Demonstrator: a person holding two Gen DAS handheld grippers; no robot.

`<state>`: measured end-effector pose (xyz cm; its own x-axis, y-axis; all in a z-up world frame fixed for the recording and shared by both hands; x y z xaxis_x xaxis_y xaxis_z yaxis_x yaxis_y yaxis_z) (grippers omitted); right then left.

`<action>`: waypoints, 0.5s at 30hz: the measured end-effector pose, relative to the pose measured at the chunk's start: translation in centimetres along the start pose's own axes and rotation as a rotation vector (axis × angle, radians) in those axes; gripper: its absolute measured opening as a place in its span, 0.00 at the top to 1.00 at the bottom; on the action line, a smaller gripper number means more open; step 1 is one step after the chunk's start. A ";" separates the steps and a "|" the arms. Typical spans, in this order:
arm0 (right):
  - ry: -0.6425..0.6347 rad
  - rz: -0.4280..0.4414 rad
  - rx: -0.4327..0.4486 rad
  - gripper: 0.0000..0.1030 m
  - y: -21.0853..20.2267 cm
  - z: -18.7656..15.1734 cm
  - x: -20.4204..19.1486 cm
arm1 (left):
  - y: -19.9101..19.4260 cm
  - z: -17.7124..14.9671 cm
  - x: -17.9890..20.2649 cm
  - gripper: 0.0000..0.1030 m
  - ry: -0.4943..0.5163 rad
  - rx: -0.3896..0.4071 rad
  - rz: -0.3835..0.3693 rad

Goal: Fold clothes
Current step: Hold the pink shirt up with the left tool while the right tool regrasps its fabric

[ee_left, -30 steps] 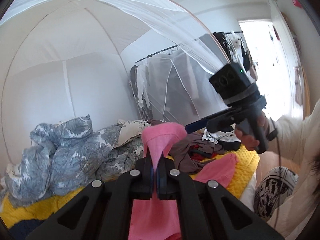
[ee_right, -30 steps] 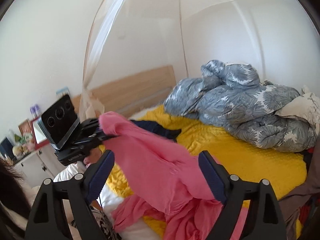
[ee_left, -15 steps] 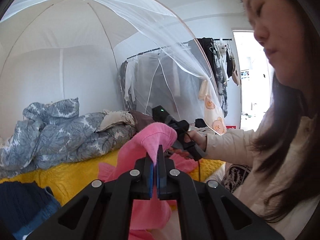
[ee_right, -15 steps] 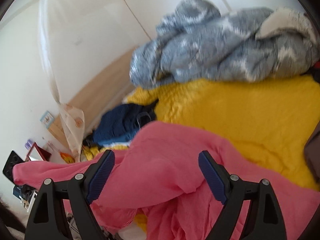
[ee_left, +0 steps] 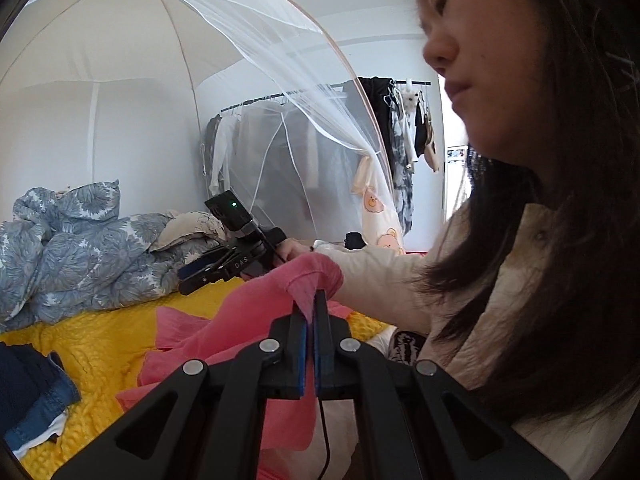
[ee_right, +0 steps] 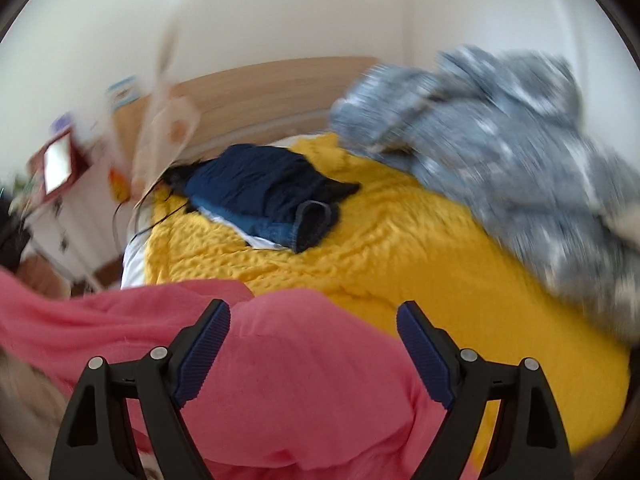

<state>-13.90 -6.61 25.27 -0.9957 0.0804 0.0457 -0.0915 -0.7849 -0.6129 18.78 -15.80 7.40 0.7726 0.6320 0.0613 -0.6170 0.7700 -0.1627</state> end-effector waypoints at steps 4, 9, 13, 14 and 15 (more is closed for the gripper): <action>-0.084 0.183 -0.037 0.15 1.6 0.3 -0.7 | -0.3 -0.2 0.5 0.98 -0.002 0.014 -0.026; -0.173 0.290 -0.196 0.15 4.7 2.1 -1.0 | 0.1 -0.4 1.0 0.97 0.015 -0.001 -0.038; -0.237 0.333 -0.320 0.15 6.5 1.4 -2.3 | 0.0 -0.5 0.7 0.97 0.008 0.002 -0.038; -0.261 0.332 -0.346 0.15 6.8 0.8 -2.8 | -0.2 -0.5 0.6 0.97 0.006 0.005 -0.036; -0.275 0.336 -0.359 0.15 6.7 0.3 -3.1 | -0.3 -0.5 0.5 0.97 0.003 0.009 -0.035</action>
<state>-11.39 -12.35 21.26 -0.9404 -0.3392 -0.0237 0.1937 -0.4772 -0.8572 19.39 -15.78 6.99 0.7941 0.6044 0.0636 -0.5909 0.7923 -0.1519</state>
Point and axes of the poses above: each gripper's, at about its wrist camera, not at the fingertips, and y roughly the way its jaws point, x to its right, z to its top, the point moved 4 cm from there along y, roughly the way its jaws point, and after that the axes turned 13 degrees about -z, right-handed, at the moved point
